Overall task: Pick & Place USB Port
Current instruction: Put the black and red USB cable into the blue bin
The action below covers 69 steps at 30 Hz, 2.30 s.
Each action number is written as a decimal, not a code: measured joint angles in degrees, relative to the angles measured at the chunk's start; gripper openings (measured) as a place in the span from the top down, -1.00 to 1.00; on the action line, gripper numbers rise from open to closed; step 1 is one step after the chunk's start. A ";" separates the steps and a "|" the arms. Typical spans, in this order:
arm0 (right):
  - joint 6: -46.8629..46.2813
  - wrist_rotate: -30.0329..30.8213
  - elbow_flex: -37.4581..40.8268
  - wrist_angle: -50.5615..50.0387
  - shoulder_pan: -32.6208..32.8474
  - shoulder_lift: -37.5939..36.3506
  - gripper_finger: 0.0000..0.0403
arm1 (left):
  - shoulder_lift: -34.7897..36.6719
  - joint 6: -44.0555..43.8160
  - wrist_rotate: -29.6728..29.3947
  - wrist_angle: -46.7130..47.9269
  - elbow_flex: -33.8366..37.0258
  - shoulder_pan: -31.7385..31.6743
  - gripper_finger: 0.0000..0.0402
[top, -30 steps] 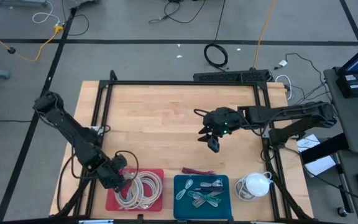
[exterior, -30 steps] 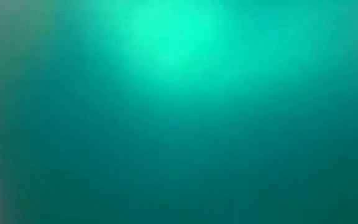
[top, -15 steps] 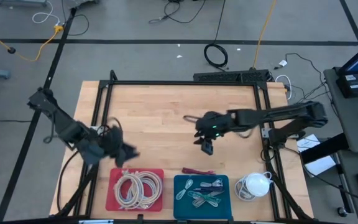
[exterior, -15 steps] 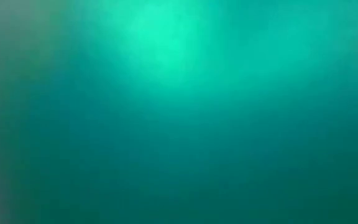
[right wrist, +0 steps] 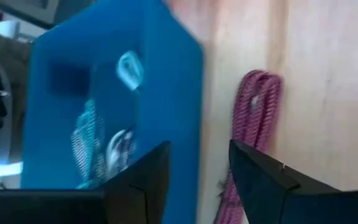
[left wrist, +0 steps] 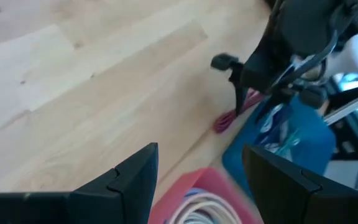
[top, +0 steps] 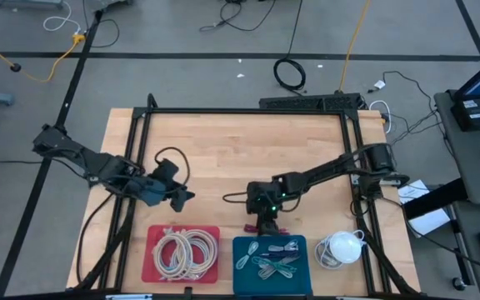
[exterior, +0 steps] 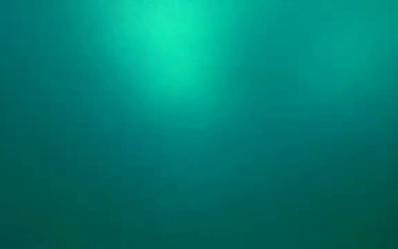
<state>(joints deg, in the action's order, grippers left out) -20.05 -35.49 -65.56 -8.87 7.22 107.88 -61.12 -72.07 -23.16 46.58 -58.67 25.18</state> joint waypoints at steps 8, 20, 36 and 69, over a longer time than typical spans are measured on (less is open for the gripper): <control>2.82 8.18 -0.07 1.40 2.78 3.69 0.23 | -1.94 2.17 1.20 0.04 0.03 -0.03 -0.18; 11.66 27.43 -0.16 1.85 4.58 3.89 0.42 | -1.88 4.31 0.97 0.33 0.04 -0.03 -0.18; 9.47 39.76 -8.02 -9.90 -3.33 -3.89 0.98 | -1.88 1.98 -3.98 -0.19 0.04 -0.03 -0.18; -26.42 44.53 -18.05 -9.96 33.78 0.81 1.00 | -17.07 0.40 -7.08 -30.31 0.09 2.05 -0.18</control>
<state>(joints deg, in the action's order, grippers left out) -46.47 9.04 -83.61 -18.83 40.99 108.69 -78.19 -71.68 -30.24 16.27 -58.59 27.23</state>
